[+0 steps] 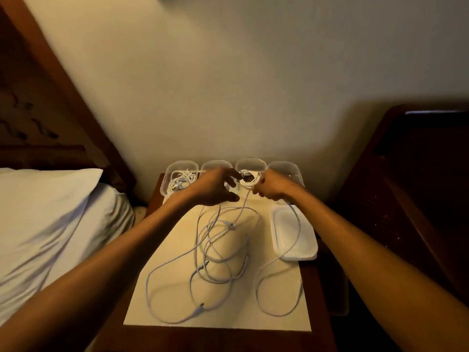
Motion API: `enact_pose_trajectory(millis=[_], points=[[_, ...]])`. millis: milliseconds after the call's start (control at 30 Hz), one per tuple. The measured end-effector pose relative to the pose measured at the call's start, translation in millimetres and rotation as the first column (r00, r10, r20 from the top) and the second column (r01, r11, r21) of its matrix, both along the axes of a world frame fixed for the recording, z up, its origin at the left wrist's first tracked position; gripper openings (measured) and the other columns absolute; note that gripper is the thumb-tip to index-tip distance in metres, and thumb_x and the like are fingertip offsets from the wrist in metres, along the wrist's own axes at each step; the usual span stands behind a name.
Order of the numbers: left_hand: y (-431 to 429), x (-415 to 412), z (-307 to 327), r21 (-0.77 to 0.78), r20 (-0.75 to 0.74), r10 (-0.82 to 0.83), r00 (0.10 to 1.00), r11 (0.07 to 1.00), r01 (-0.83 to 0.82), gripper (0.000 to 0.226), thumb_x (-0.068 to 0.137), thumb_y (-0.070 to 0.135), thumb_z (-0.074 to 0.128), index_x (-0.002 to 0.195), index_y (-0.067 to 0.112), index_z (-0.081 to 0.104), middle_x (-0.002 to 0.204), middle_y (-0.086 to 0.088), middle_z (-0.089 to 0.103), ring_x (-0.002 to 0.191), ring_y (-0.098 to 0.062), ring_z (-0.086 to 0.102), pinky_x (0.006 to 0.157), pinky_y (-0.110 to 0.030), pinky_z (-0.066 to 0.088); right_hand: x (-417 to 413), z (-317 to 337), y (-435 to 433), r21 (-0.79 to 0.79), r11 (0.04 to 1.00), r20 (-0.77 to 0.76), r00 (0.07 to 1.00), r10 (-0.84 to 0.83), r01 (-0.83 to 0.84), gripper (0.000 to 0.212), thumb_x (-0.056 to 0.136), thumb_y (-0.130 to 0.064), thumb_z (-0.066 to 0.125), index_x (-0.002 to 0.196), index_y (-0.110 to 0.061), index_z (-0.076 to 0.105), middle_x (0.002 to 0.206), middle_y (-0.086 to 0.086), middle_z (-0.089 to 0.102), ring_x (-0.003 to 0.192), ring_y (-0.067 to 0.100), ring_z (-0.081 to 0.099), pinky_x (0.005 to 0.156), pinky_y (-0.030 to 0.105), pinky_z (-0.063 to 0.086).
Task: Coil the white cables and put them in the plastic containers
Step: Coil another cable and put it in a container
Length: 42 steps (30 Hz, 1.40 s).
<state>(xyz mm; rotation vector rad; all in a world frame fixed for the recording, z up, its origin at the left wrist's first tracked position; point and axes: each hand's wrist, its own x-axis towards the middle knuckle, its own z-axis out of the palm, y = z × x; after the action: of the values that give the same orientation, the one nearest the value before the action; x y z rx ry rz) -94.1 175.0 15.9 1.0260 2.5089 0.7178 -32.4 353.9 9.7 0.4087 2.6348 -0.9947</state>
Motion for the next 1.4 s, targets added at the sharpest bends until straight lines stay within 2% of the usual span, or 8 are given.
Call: enact_pose_trajectory(millis=[133, 267, 367, 567, 767, 933, 1200, 1400], points=[[-15, 26, 36, 0.066, 0.045, 0.052, 0.998, 0.996, -0.055, 0.066, 0.08, 0.026, 0.08, 0.139, 0.018, 0.05, 0.131, 0.0, 0.059, 0.113, -0.019, 0.06, 0.094, -0.036, 0.052, 26, 77, -19, -0.04, 0.999, -0.116, 0.993, -0.02, 0.015, 0.019, 0.093, -0.017, 0.059, 0.094, -0.002, 0.071, 0.084, 0.015, 0.065, 0.054, 0.016, 0.047, 0.047, 0.024, 0.038], [-21, 58, 98, 0.191, -0.013, 0.035, 0.999, 0.981, -0.032, 0.017, 0.096, 0.027, 0.059, 0.109, 0.016, 0.064, 0.097, 0.009, 0.066, 0.092, -0.011, 0.063, 0.075, -0.025, 0.049, 70, 160, -40, -0.077, 0.996, -0.238, 0.971, 0.022, -0.042, 0.015, 0.091, -0.012, 0.062, 0.094, -0.002, 0.073, 0.079, 0.009, 0.059, 0.052, 0.014, 0.041, 0.046, 0.024, 0.034], [-29, 77, 141, 0.329, -0.007, 0.029, 1.0, 0.944, -0.025, 0.014, 0.101, 0.009, 0.049, 0.103, 0.007, 0.063, 0.09, -0.003, 0.071, 0.086, -0.016, 0.069, 0.072, -0.03, 0.056, 97, 204, -50, -0.114, 0.993, -0.348, 0.937, -0.024, -0.017, 0.018, 0.094, -0.016, 0.06, 0.093, -0.001, 0.071, 0.077, 0.009, 0.059, 0.05, 0.013, 0.038, 0.045, 0.023, 0.032], [-47, 104, 233, 0.529, -0.445, 0.259, 0.857, 0.848, 0.019, 0.015, 0.094, -0.002, 0.056, 0.103, 0.008, 0.062, 0.089, -0.004, 0.07, 0.073, -0.01, 0.068, 0.064, -0.021, 0.056, 145, 267, -72, -0.287, 0.956, -0.574, 0.81, -0.117, -0.066, 0.038, 0.097, -0.044, 0.052, 0.084, -0.01, 0.063, 0.07, 0.002, 0.055, 0.052, 0.011, 0.04, 0.046, 0.02, 0.036], [-76, 97, 295, 0.667, -0.474, 0.438, 0.764, 0.745, -0.014, 0.023, 0.089, -0.002, 0.064, 0.111, 0.003, 0.062, 0.098, -0.001, 0.068, 0.081, -0.012, 0.069, 0.062, -0.016, 0.055, 180, 303, -80, -0.334, 0.929, -0.596, 0.8, -0.077, -0.16, 0.041, 0.095, -0.05, 0.052, 0.079, -0.013, 0.058, 0.06, -0.004, 0.048, 0.047, 0.007, 0.037, 0.046, 0.019, 0.036], [-92, 95, 315, 0.571, -0.524, 0.444, 0.727, 0.816, -0.087, 0.025, 0.09, 0.003, 0.065, 0.114, 0.004, 0.06, 0.106, -0.01, 0.069, 0.088, -0.023, 0.07, 0.074, -0.032, 0.057, 193, 325, -85, -0.423, 0.884, -0.684, 0.71, -0.167, -0.2, 0.033, 0.101, -0.037, 0.049, 0.085, -0.01, 0.061, 0.053, -0.008, 0.045, 0.044, 0.007, 0.034, 0.04, 0.018, 0.032], [-76, 135, 326, 0.393, -0.706, 0.139, 0.695, 0.893, 0.221, 0.015, 0.098, 0.011, 0.056, 0.11, 0.009, 0.064, 0.096, -0.001, 0.07, 0.073, 0.001, 0.065, 0.066, -0.014, 0.052, 187, 337, -94, -0.515, 0.816, -0.738, 0.621, -0.266, -0.262, 0.03, 0.101, -0.031, 0.048, 0.085, -0.01, 0.062, 0.053, -0.005, 0.04, 0.042, 0.006, 0.032, 0.039, 0.017, 0.029], [-92, 121, 344, 0.555, -0.738, 0.428, 0.522, 0.824, 0.11, 0.017, 0.098, 0.009, 0.054, 0.105, 0.011, 0.069, 0.093, -0.005, 0.072, 0.075, -0.019, 0.068, 0.065, -0.034, 0.057, 186, 335, -95, -0.588, 0.778, -0.613, 0.749, -0.252, -0.219, 0.034, 0.1, -0.039, 0.05, 0.082, -0.011, 0.059, 0.058, -0.003, 0.038, 0.043, 0.006, 0.031, 0.04, 0.017, 0.028]])
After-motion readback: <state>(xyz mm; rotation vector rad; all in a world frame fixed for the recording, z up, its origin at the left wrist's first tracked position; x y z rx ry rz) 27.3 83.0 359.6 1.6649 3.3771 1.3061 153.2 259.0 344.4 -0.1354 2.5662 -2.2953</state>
